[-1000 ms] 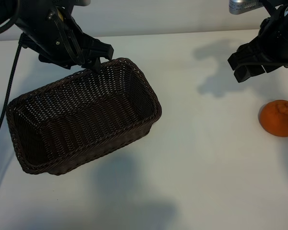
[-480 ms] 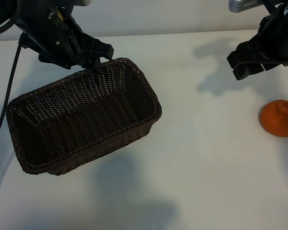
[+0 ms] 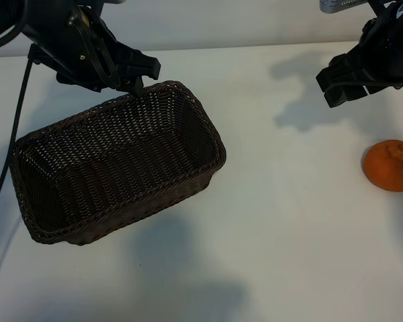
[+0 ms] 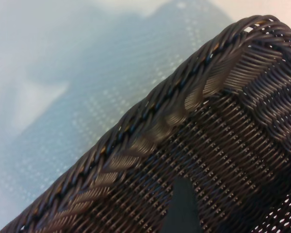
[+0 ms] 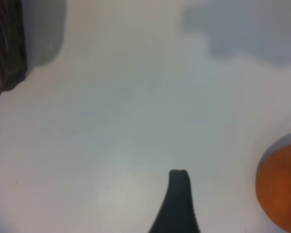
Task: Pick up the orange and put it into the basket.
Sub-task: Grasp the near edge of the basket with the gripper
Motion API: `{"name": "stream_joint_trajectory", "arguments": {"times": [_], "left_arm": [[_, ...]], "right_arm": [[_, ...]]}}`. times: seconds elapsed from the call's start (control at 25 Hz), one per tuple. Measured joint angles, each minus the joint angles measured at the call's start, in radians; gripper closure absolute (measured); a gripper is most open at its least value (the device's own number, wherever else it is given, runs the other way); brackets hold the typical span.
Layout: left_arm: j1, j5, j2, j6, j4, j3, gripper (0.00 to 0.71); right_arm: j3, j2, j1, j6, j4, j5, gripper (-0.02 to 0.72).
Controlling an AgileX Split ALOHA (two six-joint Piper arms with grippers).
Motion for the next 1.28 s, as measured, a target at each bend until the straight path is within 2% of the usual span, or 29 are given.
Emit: {"name": "stream_joint_trajectory", "arguments": {"times": [0.08, 0.32, 0.56, 0.8, 1.12, 1.2, 1.28], "left_arm": [[0.0, 0.027, 0.0, -0.038, 0.0, 0.0, 0.118], [0.0, 0.132, -0.076, -0.152, 0.164, 0.038, 0.118], [0.0, 0.146, -0.3, -0.313, 0.252, 0.24, 0.118], [0.0, 0.101, -0.479, -0.554, 0.338, 0.492, 0.118], [0.008, 0.008, -0.49, -0.716, 0.358, 0.645, 0.118], [0.035, -0.036, -0.49, -0.753, 0.361, 0.684, 0.118], [0.086, -0.076, -0.478, -0.758, 0.354, 0.703, 0.118]], "right_arm": [[0.0, 0.0, 0.0, 0.0, 0.0, -0.001, 0.121], [0.0, 0.0, 0.0, 0.009, 0.012, -0.015, 0.121], [0.0, 0.0, 0.0, 0.011, 0.018, -0.023, 0.121], [0.0, 0.0, 0.0, 0.011, 0.019, -0.023, 0.121], [0.0, 0.0, 0.0, 0.011, 0.019, -0.023, 0.121], [0.0, 0.0, 0.0, 0.011, 0.019, -0.023, 0.121], [0.0, 0.0, 0.0, 0.011, 0.019, -0.023, 0.121]]}}
